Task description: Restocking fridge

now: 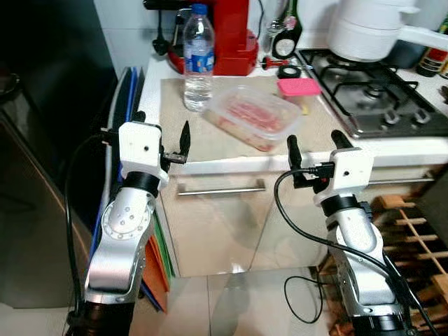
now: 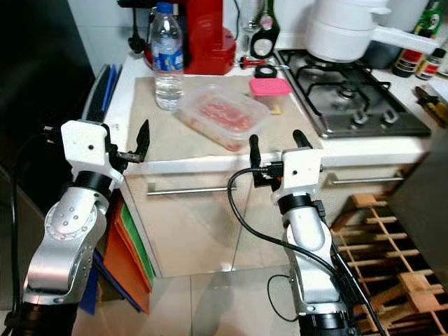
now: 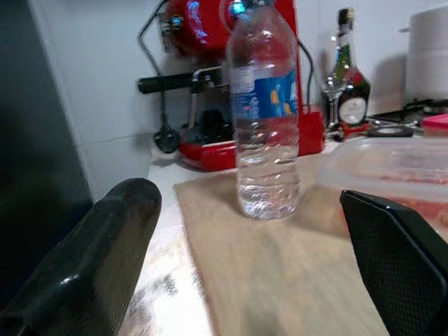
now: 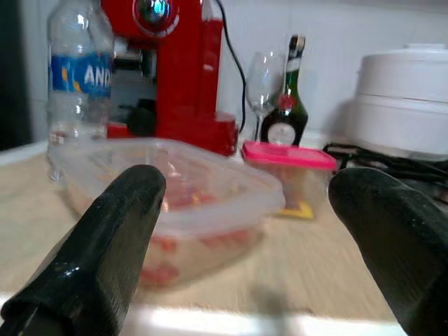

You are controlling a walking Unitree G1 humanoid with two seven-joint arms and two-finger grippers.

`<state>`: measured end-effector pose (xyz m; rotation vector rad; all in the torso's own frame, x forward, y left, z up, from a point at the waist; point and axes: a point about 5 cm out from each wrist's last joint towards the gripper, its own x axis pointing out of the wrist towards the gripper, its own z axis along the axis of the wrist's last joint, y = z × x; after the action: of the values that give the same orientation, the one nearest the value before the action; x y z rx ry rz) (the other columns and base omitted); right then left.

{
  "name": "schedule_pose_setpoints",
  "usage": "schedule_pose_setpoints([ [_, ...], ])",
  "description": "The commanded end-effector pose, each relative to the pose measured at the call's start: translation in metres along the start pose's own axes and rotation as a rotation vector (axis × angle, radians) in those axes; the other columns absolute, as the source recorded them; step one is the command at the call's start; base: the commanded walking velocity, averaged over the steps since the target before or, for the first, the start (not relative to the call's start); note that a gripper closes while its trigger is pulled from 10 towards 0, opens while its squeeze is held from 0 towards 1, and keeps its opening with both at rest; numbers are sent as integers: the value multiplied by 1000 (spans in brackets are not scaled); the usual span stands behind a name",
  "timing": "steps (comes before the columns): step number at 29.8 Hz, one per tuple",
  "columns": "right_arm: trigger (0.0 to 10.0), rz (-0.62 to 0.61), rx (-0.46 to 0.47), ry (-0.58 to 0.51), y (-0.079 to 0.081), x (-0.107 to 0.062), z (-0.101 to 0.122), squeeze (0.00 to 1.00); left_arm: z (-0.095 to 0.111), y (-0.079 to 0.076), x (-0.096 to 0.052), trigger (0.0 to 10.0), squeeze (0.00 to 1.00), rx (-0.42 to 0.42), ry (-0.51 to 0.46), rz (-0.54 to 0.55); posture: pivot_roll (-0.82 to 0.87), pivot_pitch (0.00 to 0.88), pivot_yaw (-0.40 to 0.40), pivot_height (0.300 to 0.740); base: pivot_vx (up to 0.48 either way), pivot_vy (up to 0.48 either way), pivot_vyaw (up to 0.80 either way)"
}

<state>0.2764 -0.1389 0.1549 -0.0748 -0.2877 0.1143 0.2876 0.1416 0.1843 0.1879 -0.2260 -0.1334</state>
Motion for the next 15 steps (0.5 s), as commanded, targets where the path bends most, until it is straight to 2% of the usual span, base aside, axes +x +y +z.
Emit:
schedule_pose_setpoints([
  [1, 10000, -45, -32, -43, -9, 1, 8, 0, 8, -13, 5, 10000, 0, 9, -27, -58, -32, 0, 14, 740, 480, 0, 0],
  [3, 10000, -107, -43, -79, -16, 1, 16, 0, 11, -19, 7, 10000, 0, 17, -47, -89, -38, 0, 18, 740, 476, 0, 0],
  [9, 10000, -213, -82, -163, -28, 2, 34, 0, 18, -22, 10, 10000, 0, -13, -76, -92, -46, 0, 23, 740, 467, 0, 0],
  [11, 10000, -231, -85, -174, -31, 3, 38, 0, 18, -20, 12, 10000, 0, -16, -73, -71, -48, 0, 23, 740, 304, 0, 0],
  [15, 10000, -250, -91, -182, -34, 4, 40, 0, 23, -8, 24, 10000, 0, -20, -75, -22, -49, 0, 21, 740, 0, 0, 0],
])
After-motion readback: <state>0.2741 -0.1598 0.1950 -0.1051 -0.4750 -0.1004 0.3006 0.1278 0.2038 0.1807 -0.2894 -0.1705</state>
